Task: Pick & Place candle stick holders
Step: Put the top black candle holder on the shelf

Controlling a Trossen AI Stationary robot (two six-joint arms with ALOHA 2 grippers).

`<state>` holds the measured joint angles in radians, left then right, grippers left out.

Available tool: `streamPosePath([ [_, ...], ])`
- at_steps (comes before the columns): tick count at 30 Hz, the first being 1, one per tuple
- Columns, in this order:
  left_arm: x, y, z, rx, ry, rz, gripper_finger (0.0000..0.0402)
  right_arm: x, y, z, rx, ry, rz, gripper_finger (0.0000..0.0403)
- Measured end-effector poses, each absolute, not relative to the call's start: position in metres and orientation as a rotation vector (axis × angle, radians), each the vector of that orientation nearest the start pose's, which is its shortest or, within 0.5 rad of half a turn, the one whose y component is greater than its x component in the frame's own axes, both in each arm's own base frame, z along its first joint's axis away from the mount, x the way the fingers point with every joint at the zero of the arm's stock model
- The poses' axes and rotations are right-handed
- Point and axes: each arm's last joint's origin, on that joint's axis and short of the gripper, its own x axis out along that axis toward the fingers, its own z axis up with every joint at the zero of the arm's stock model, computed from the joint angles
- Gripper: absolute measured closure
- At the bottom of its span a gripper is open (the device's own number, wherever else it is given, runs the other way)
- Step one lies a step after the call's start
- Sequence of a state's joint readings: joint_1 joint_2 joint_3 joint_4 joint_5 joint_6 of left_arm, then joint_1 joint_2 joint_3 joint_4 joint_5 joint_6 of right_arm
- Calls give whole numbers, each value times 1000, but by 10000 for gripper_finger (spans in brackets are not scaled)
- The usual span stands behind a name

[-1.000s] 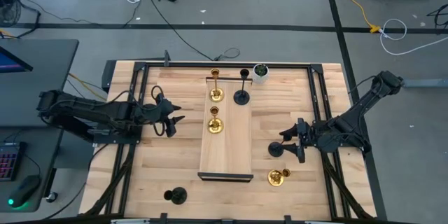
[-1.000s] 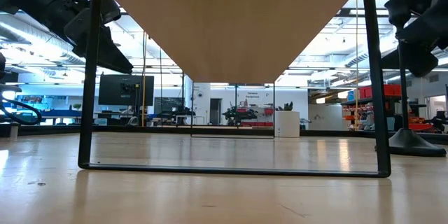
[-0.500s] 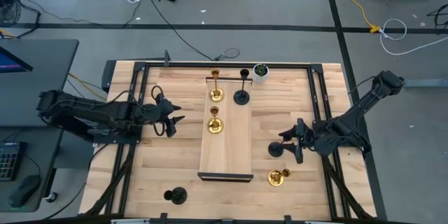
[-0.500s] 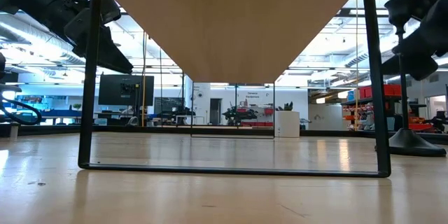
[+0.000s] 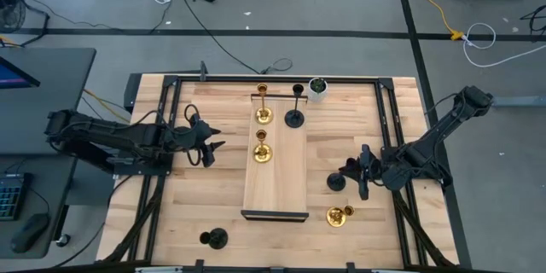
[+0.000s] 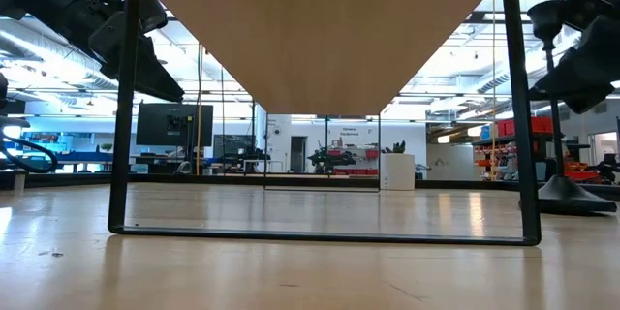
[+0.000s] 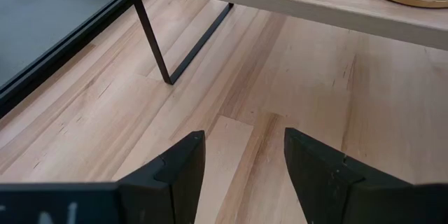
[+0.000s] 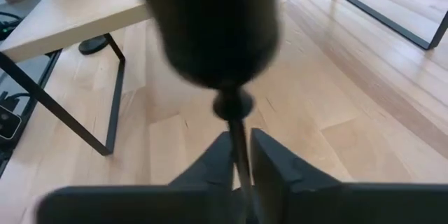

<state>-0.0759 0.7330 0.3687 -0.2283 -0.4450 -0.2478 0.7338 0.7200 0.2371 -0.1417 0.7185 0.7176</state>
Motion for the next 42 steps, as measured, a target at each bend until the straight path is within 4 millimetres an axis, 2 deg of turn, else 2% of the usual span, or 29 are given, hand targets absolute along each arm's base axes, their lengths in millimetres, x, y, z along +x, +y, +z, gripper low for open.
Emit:
streamPosePath([
  [3, 152, 1, 196, -85, 527, 426, 204, 116, 79, 165, 285, 434, -157, 391],
  [16, 152, 1, 197, -78, 527, 431, 204, 116, 77, 165, 276, 410, -200, 397],
  [22, 152, 1, 197, -78, 527, 432, 204, 124, 74, 178, 213, 335, -211, 398],
  [27, 152, 1, 197, -78, 526, 431, 204, 132, 70, 210, 151, 316, -198, 399],
  [36, 152, 1, 197, -78, 526, 432, 204, 136, 57, 286, 65, 293, -208, 399],
  [42, 152, 1, 197, -78, 526, 431, 204, 144, 51, 320, 39, 243, -186, 399],
])
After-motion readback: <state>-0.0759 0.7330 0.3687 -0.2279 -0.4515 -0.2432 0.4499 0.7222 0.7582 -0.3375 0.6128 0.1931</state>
